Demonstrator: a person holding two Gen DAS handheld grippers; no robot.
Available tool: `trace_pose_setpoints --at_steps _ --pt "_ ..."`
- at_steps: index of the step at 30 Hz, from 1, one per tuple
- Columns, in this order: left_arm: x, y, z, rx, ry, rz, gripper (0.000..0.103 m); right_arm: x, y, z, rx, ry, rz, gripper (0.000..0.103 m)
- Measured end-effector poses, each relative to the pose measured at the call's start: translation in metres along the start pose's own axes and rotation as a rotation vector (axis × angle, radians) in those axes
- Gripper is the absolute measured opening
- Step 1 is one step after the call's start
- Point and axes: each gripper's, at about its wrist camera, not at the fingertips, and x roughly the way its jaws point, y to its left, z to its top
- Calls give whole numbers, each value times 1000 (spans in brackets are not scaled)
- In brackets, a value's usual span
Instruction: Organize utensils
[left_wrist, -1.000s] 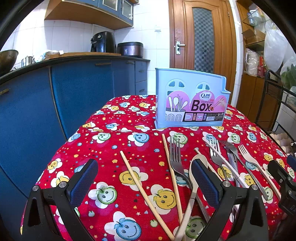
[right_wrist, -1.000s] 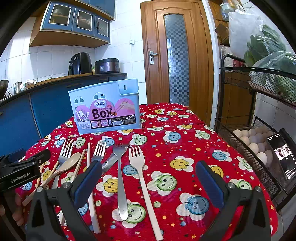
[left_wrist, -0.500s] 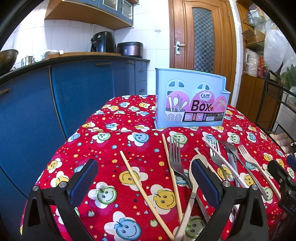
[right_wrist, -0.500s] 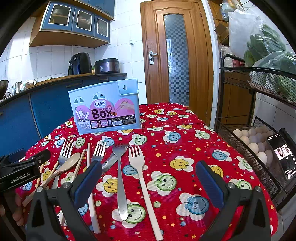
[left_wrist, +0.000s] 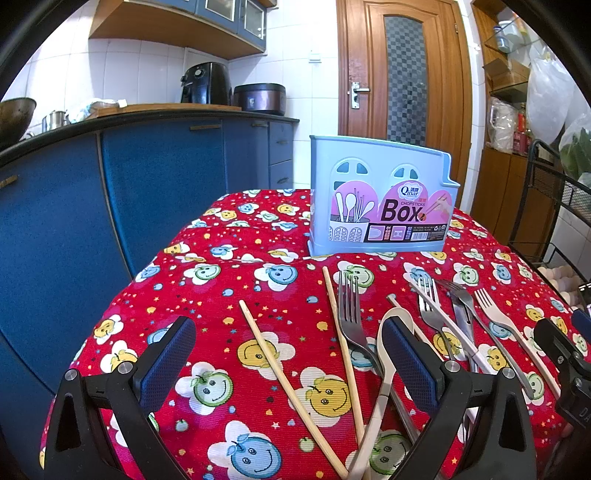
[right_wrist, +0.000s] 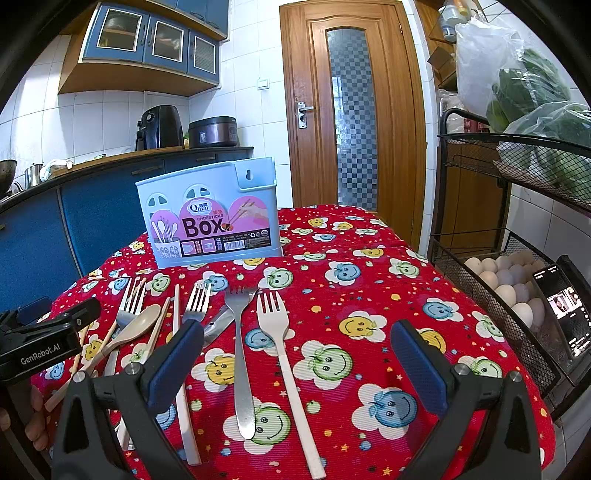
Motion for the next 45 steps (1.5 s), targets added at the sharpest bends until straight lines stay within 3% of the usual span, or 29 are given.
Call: trace_pose_setpoints --at_steps 45 --pt "4 2 -1 2 6 -3 100 1 -6 0 5 11 23 103"
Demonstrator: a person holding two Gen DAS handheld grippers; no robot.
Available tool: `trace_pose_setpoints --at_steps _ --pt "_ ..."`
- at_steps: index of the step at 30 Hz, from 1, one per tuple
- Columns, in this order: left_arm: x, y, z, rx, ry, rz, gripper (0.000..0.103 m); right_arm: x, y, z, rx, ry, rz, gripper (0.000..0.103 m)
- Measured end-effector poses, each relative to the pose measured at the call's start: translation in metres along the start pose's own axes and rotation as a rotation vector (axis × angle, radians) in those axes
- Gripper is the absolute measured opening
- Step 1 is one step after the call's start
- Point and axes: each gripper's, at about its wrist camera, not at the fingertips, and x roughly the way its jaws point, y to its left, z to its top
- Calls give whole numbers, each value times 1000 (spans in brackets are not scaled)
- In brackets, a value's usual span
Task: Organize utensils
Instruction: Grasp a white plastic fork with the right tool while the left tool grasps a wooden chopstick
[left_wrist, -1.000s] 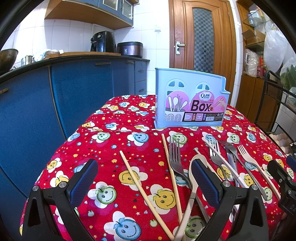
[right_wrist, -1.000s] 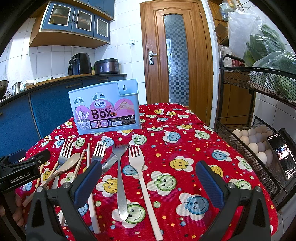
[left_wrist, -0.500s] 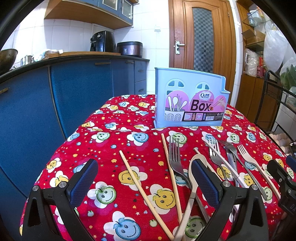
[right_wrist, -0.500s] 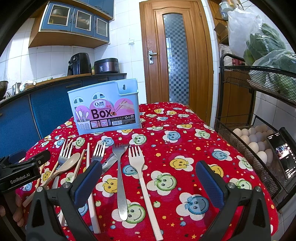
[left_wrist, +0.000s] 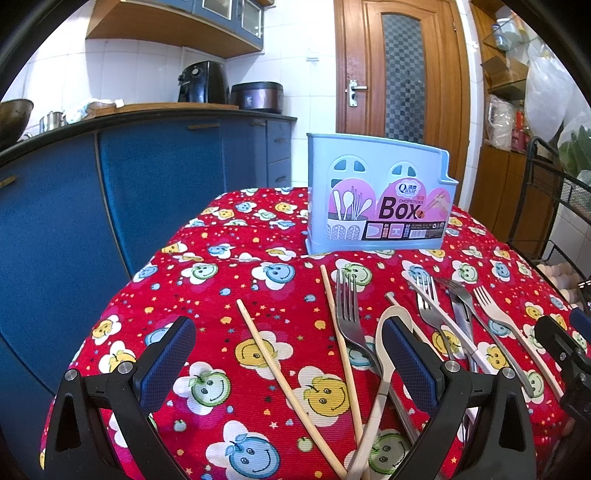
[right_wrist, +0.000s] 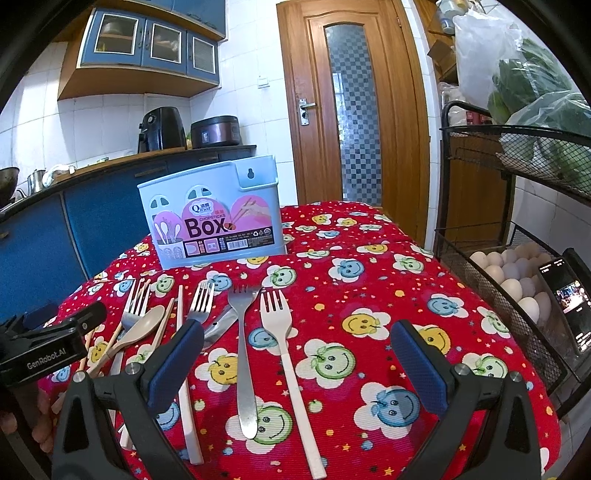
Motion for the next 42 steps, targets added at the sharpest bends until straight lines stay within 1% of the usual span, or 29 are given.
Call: trace_pose_setpoints --at_steps 4,6,10,13,17,19,21,22,23,24,25,27,29,31,33,34,36,37,40,42 --pt "-1 -9 1 1 14 -10 100 4 4 2 -11 30 6 103" --pt "0 -6 2 -3 26 -20 100 5 5 3 -10 53 11 103" --pt "4 -2 3 -25 51 -35 100 7 1 10 -8 115 37 103" --pt "4 1 5 -33 67 -51 100 7 -4 19 -27 156 40 103" --pt "3 2 8 -20 87 -50 100 13 -9 28 -62 226 53 103" --pt "4 2 9 -10 102 -49 100 19 -11 29 -86 265 55 98" --pt "4 4 10 -4 120 -54 100 26 -11 29 -118 310 56 87" --pt "3 5 11 -2 123 -57 100 29 -11 28 -133 333 58 84" --pt "2 5 11 1 126 -58 100 33 -10 28 -145 354 63 78" --pt "2 6 12 4 129 -57 100 37 -10 27 -154 375 69 72" --pt "2 7 13 9 133 -56 100 40 -10 27 -160 396 79 70" --pt "1 8 14 18 145 -51 100 48 -10 25 -162 434 96 59" --pt "1 10 13 27 157 -47 100 55 -12 22 -156 473 109 54" --pt "3 12 13 35 178 -34 100 57 -12 22 -162 482 113 52" --pt "6 15 13 37 199 -22 100 58 -10 24 -176 487 116 46" --pt "8 18 13 32 214 -19 100 59 -10 25 -181 493 119 45" --pt "12 22 12 21 239 -23 99 61 -10 25 -188 508 131 41" --pt "13 24 11 15 252 -32 98 61 -10 25 -195 515 135 41" --pt "16 24 10 23 283 -47 89 63 -11 27 -202 536 151 40" --pt "19 21 10 36 302 -48 77 66 -13 29 -191 559 162 39"
